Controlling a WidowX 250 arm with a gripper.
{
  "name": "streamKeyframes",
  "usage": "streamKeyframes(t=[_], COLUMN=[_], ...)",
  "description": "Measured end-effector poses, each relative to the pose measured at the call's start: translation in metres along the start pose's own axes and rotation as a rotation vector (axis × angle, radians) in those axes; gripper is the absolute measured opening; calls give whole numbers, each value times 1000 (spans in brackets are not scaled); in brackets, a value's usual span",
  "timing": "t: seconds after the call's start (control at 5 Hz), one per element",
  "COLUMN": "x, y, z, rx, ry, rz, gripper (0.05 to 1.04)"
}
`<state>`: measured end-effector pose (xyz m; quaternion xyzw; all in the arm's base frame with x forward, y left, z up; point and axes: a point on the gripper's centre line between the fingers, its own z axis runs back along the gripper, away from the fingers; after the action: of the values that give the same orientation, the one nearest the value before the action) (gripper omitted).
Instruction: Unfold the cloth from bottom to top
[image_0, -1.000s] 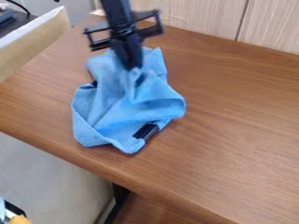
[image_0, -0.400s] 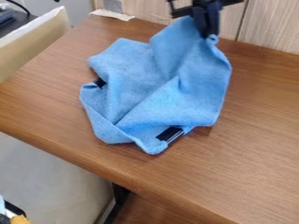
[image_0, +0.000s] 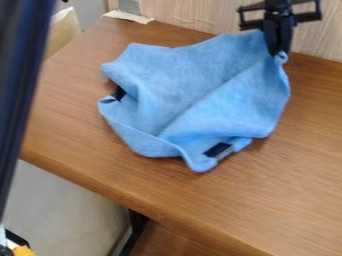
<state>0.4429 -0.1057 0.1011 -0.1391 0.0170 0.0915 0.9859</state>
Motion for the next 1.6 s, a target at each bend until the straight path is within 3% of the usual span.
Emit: streamKeyframes(t=[0.4, 0.6, 1.0, 1.2, 1.6], x=[3, -3, -11, -14, -21], y=[-3, 0, -2, -2, -5], z=[-12, -24, -15, -16, 13], rx=[33, 58, 51, 52, 44], ry=[-16, 8, 0, 8, -62], rz=[-11, -7, -18, -23, -38], gripper=[139, 331, 902, 1008, 1000])
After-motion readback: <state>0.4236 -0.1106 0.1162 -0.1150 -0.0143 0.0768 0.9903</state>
